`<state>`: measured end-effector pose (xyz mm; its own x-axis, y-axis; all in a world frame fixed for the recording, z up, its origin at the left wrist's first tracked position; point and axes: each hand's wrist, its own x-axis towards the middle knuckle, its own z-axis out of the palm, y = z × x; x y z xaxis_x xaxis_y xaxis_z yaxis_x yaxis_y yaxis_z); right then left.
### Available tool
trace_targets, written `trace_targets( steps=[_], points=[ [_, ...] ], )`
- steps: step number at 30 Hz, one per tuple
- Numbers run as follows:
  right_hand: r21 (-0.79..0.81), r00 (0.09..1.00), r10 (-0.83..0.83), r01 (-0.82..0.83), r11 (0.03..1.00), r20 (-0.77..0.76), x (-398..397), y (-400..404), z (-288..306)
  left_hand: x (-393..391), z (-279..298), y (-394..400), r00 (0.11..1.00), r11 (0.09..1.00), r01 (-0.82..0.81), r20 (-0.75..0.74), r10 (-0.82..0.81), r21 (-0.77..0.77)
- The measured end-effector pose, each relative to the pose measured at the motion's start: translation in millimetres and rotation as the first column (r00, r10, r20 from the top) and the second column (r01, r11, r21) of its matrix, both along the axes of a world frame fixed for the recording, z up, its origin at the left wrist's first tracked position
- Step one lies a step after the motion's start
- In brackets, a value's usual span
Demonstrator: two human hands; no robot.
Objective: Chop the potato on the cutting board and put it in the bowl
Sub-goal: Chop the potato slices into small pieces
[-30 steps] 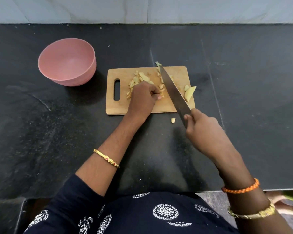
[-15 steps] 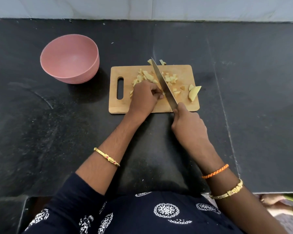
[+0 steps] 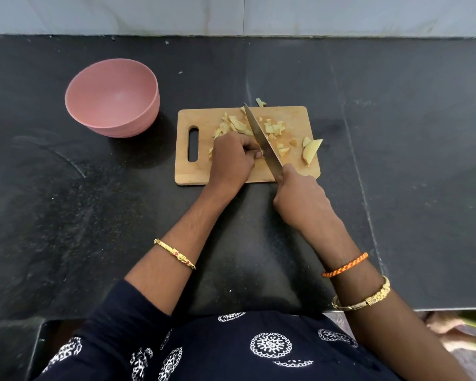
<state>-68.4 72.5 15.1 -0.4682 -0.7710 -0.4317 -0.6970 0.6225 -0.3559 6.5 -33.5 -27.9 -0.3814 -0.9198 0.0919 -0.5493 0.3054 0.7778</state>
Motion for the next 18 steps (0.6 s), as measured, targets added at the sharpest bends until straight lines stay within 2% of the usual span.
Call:
trace_targets(
  steps=[11,15,16,18],
  points=[
    [0.069,0.999,0.026,-0.027,0.997,0.022,-12,36,14,1,7,6,1.0,1.0,-0.009,0.012,0.009,-0.019],
    [-0.136,0.999,-0.027,0.033,0.99,0.044,-19,36,19,3,10,9,0.999,0.998,-0.038,0.019,0.039,-0.053],
    [-0.199,0.994,-0.051,0.07,0.977,0.098,-20,34,19,2,11,10,0.998,0.998,-0.06,-0.002,0.06,-0.02],
    [-0.284,0.955,-0.103,0.184,0.941,0.278,-23,27,14,-5,13,7,0.991,0.976,-0.087,-0.083,0.105,0.198]
  ],
)
